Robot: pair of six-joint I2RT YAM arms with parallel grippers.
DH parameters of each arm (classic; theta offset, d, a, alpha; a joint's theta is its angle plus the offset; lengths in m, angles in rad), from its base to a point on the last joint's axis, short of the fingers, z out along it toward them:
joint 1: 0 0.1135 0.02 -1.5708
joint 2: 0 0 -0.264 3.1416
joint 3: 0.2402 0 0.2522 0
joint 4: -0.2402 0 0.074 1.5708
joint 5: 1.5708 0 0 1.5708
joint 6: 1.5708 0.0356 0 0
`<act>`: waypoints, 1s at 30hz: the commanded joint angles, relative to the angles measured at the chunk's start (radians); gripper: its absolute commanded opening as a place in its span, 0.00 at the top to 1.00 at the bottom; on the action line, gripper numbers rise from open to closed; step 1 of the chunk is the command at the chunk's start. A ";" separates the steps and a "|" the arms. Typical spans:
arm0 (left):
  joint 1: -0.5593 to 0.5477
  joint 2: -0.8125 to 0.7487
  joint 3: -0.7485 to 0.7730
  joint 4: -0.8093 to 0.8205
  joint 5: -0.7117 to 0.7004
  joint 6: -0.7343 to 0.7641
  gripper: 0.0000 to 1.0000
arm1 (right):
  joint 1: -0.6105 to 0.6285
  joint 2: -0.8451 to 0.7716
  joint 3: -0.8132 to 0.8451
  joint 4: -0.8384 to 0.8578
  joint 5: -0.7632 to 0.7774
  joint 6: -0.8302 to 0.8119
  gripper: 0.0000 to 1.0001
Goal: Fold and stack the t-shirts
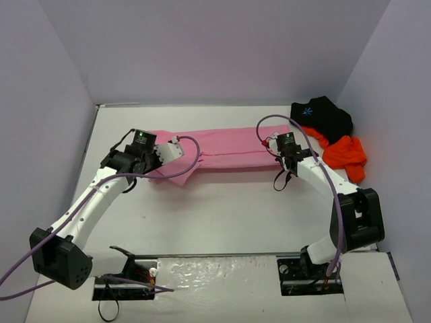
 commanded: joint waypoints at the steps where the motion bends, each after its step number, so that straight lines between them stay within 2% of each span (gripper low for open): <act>1: 0.025 -0.012 0.086 0.002 -0.014 -0.017 1.00 | -0.018 -0.037 0.013 0.013 0.044 0.000 1.00; 7: 0.031 0.005 0.140 -0.035 0.005 -0.019 1.00 | -0.018 -0.071 0.012 0.015 0.043 -0.011 1.00; 11: 0.032 0.053 0.189 -0.029 -0.005 -0.006 1.00 | -0.026 -0.040 0.096 0.018 0.066 -0.034 1.00; 18: 0.046 0.179 0.300 0.029 -0.021 0.006 1.00 | -0.031 0.142 0.330 0.045 0.094 -0.023 1.00; 22: 0.092 0.260 0.390 0.042 0.016 0.009 1.00 | -0.028 0.271 0.449 0.045 0.115 -0.019 1.00; 30: 0.200 0.395 0.563 0.000 0.127 -0.017 1.00 | -0.027 0.423 0.546 0.046 0.118 -0.032 1.00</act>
